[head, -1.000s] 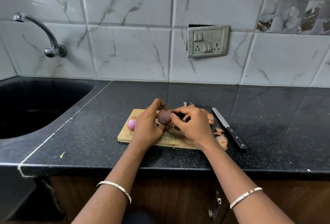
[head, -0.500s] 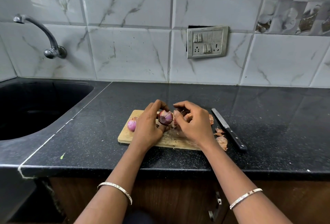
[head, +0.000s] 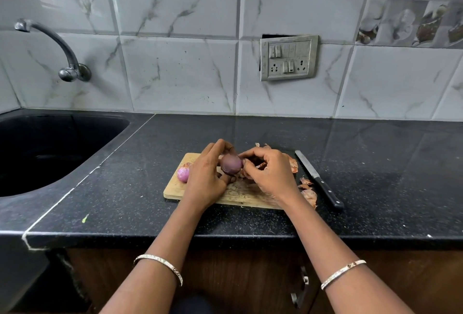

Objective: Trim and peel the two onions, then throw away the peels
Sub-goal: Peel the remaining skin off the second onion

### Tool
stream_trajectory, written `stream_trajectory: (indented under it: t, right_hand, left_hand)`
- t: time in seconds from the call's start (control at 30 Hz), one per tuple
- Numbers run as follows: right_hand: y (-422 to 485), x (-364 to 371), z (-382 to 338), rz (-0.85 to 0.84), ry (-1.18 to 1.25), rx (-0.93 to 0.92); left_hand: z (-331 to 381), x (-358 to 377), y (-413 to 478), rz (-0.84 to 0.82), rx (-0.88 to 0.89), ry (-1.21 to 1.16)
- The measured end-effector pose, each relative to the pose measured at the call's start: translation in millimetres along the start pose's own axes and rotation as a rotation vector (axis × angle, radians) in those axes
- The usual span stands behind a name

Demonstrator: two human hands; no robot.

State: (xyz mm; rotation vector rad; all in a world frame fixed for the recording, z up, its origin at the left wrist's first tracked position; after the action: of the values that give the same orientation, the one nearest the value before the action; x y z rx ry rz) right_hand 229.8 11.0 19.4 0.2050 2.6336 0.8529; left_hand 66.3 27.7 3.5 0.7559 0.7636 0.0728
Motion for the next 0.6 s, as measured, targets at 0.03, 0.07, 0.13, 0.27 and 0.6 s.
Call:
stream_trajectory:
  t: [0.03, 0.07, 0.13, 0.27, 0.6]
  right_hand:
    - [0, -1, 2, 0.02, -0.009, 0.009]
    - [0, -2, 4, 0.049, -0.032, 0.012]
    - [0, -5, 3, 0.104, -0.08, -0.013]
    - [-1, -6, -4, 0.098, -0.119, -0.094]
    - [0, 3, -5, -0.072, -0.051, -0.086]
  left_hand:
    - [0, 0, 0, -0.002, -0.008, 0.001]
    - [0, 0, 0, -0.002, -0.017, 0.003]
    - [-1, 0, 0, 0.002, -0.031, -0.005]
    - [0, 0, 0, 0.024, -0.033, -0.018]
    - [3, -4, 0, 0.033, -0.064, -0.061]
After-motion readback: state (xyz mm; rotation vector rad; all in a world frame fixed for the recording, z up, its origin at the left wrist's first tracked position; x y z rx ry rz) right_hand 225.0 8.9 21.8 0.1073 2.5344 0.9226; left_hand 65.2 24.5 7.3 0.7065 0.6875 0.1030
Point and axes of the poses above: each hand's wrist, its own y-axis towards the middle knuckle, its own x-axis out of the palm, z = x × y, the point moved 4 cm from there along y, towards the middle knuckle, and after that the axes turned 14 degrees about y, right-handed, at the moved point
